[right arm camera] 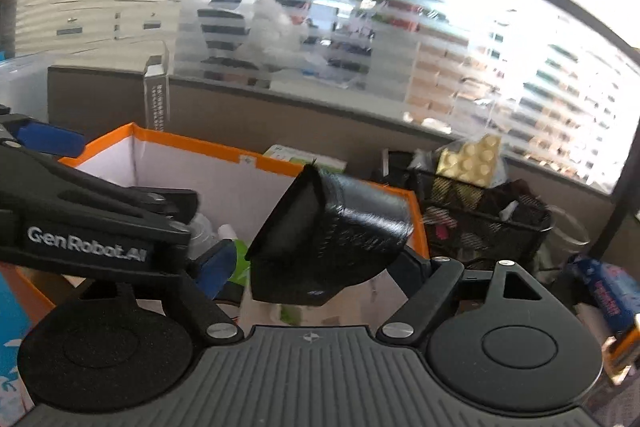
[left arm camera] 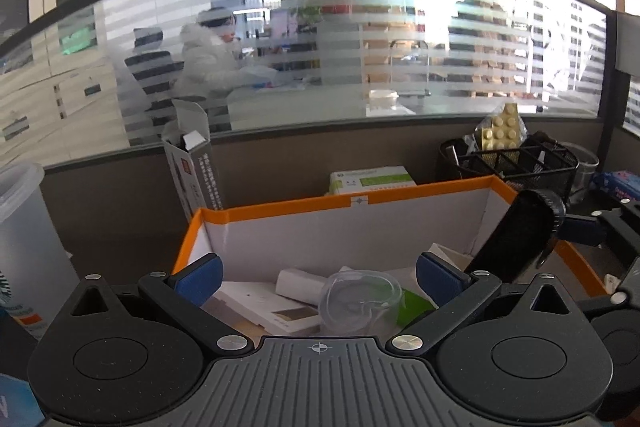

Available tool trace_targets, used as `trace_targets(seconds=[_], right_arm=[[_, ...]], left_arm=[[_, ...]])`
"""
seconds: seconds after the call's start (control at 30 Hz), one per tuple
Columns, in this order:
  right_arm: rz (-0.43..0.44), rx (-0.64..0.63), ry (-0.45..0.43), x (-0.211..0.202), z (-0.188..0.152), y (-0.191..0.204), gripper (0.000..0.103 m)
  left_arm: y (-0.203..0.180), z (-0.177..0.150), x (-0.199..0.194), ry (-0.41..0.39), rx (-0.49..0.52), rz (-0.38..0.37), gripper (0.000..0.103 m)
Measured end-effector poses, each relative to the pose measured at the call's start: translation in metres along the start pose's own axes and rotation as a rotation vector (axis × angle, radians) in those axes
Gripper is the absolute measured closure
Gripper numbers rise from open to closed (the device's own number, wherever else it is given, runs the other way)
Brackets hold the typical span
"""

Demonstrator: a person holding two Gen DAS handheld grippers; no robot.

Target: Organize rigid objects

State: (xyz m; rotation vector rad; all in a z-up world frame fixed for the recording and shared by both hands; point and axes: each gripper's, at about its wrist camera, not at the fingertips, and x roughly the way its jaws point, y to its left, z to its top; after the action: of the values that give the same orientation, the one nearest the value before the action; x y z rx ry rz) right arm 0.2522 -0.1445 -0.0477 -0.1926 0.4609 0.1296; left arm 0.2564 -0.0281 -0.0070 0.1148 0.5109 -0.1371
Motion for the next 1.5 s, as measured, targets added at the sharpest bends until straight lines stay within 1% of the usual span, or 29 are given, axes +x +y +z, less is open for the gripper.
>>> trace_targets(seconds=[0.13, 0.27, 0.4, 0.57, 0.83, 1.5], right_arm=[[-0.004, 0.023, -0.02, -0.017, 0.006, -0.008, 0.02], [-0.027, 0.001, -0.045, -0.035, 0.013, -0.005, 0.017], [0.007, 0.016, -0.083, -0.054, 0.02, -0.001, 0.016], [-0.002, 0.003, -0.108, -0.07, 0.027, 0.008, 0.016], [0.0, -0.01, -0.108, -0.076, 0.027, 0.015, 0.016], [-0.004, -0.015, -0.116, -0.084, 0.024, 0.016, 0.015]], left_arm=[[0.005, 0.003, -0.017, -0.024, -0.009, 0.003, 0.0], [0.011, 0.005, -0.035, -0.045, -0.02, 0.007, 0.0], [0.019, 0.009, -0.053, -0.071, -0.035, 0.014, 0.0], [0.023, 0.011, -0.065, -0.091, -0.035, 0.021, 0.0], [0.028, 0.011, -0.072, -0.098, -0.039, 0.022, 0.0], [0.028, 0.009, -0.088, -0.115, -0.039, 0.017, 0.0]])
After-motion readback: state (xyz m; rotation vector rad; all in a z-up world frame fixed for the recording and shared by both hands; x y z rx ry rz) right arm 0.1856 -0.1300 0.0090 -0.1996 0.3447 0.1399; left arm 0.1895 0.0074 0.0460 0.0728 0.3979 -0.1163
